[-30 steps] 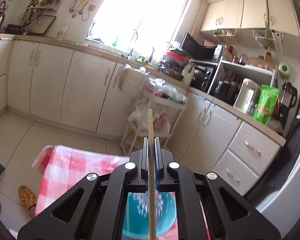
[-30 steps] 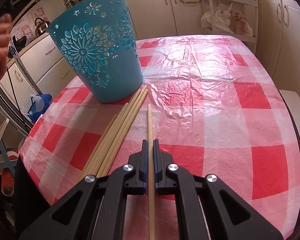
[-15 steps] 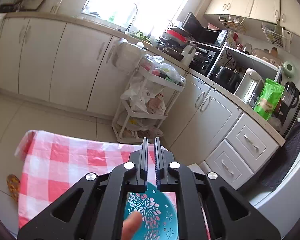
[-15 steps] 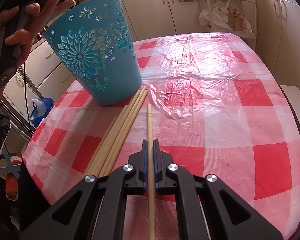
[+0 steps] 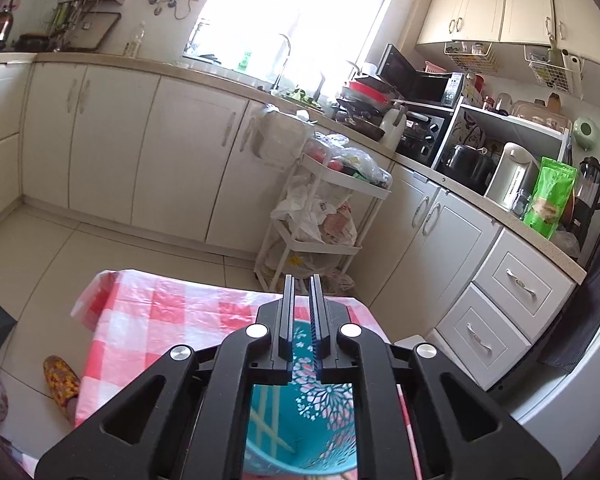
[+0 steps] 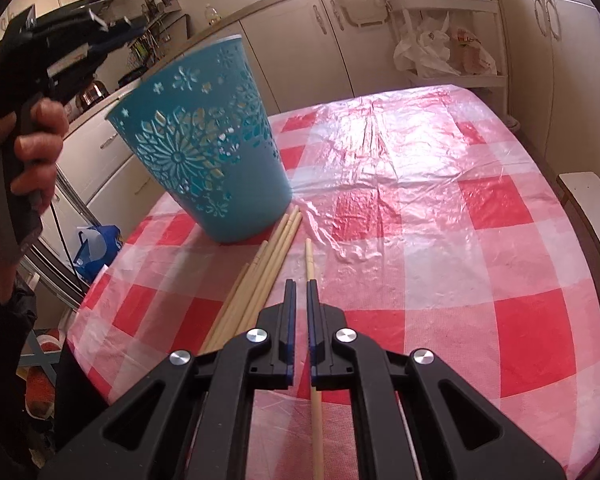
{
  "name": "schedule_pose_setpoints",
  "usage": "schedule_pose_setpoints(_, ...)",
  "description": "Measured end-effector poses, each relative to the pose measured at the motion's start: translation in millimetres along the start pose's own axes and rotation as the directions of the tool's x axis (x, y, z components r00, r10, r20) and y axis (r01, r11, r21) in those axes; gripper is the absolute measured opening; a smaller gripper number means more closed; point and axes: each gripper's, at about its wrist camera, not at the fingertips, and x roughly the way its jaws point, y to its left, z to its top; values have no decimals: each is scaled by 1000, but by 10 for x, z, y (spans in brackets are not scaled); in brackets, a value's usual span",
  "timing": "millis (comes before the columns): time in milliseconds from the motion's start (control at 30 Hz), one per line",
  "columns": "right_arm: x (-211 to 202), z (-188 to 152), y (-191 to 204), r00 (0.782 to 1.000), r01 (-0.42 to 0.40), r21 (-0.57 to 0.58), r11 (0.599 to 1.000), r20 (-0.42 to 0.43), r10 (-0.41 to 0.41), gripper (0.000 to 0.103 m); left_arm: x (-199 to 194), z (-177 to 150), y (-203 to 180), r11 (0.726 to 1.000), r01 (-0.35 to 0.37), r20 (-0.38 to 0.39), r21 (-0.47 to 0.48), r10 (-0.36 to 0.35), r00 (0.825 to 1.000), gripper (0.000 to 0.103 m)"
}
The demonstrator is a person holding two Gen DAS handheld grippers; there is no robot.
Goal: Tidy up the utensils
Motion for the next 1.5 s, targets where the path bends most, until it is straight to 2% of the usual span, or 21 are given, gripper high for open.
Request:
schedule_pose_setpoints(100, -166, 98, 35, 997, -39, 14, 999, 67, 38, 6, -129, -61, 80, 999, -35, 14, -6, 35, 999, 12)
schedule_pose_setpoints(300, -503, 385, 127, 971, -142, 24, 990, 200, 134, 6, -330, -239, 312, 995, -76, 9, -68, 76, 997, 23)
schedule_pose_setpoints(400, -479, 460, 191, 978, -127, -4, 992, 169, 126, 6, -373, -342, 380, 993, -84, -8, -81, 84, 996, 23)
schedule_pose_setpoints(433, -399, 463, 221, 988, -103, -26, 994, 117, 106, 7, -387, -383, 395, 993, -84, -14, -84, 84, 996, 23)
schedule_pose_setpoints(467, -297, 449, 236, 995, -80, -44, 996, 60, 83, 10, -397, -419, 412, 993, -84, -20, -86, 83, 996, 23)
schedule_pose_setpoints(533, -136, 374, 247, 1000, -26, -70, 997, -11, 25, 43, -399, -496, 436, 992, -83, -37, -93, 80, 996, 23)
schedule_pose_setpoints(567, -60, 334, 274, 999, 17, -101, 995, -30, -21, 43, -396, -530, 446, 992, -82, -45, -97, 78, 996, 23)
schedule_pose_setpoints(667, 157, 256, 327, 992, 80, -176, 981, -82, -95, 36, -386, -627, 475, 991, -84, -62, -102, 78, 995, 23)
schedule_pose_setpoints(767, 386, 192, 330, 977, 122, -226, 967, -147, -158, 20, -389, -707, 495, 990, -99, -71, -100, 92, 993, 23)
schedule_pose_setpoints(800, 449, 152, 322, 968, 139, -250, 958, -168, -185, 9, -394, -722, 498, 990, -104, -71, -98, 98, 993, 23)
schedule_pose_setpoints(867, 464, 96, 346, 963, 168, -300, 939, -153, -221, 6, -422, -749, 506, 988, -129, -63, -87, 123, 990, 30)
schedule_pose_setpoints(933, 366, 102, 335, 971, 164, -272, 948, -124, -204, 6, -447, -779, 507, 986, -151, -60, -74, 147, 987, 38)
schedule_pose_setpoints(1000, 150, 173, 281, 989, 121, -183, 976, -56, -133, 6, -449, -815, 510, 984, -162, -64, -72, 157, 985, 41)
schedule_pose_setpoints(1067, -191, 326, 291, 996, 37, -110, 993, 86, -27, 6, -452, -869, 537, 982, -168, -72, -83, 162, 984, 43)
schedule_pose_setpoints(1133, -549, 526, 371, 962, -68, -95, 993, 257, 91, 6, -457, -916, 566, 981, -167, -84, -97, 159, 984, 43)
schedule_pose_setpoints(1167, -735, 646, 434, 928, -107, -104, 989, 347, 137, 6, -462, -943, 578, 980, -167, -89, -105, 158, 983, 43)
schedule_pose_setpoints(1233, -1029, 880, 576, 845, -145, -133, 980, 500, 192, 6, -460, -977, 577, 978, -170, -94, -118, 160, 983, 43)
schedule_pose_setpoints(1300, -1233, 1152, 742, 741, -152, -165, 975, 633, 223, 6, -464, -1006, 575, 976, -172, -96, -134, 160, 982, 43)
schedule_pose_setpoints(1400, -1291, 1409, 961, 612, -141, -199, 970, 752, 244, 6, -491, -1035, 558, 973, -176, -88, -151, 164, 983, 43)
schedule_pose_setpoints(1467, -1179, 1533, 1043, 579, -147, -207, 967, 775, 254, 6, -500, -1048, 550, 972, -178, -89, -153, 166, 982, 43)
schedule_pose_setpoints(1500, -1089, 1587, 1049, 580, -159, -203, 966, 773, 258, 6, -501, -1054, 548, 972, -180, -89, -153, 168, 982, 43)
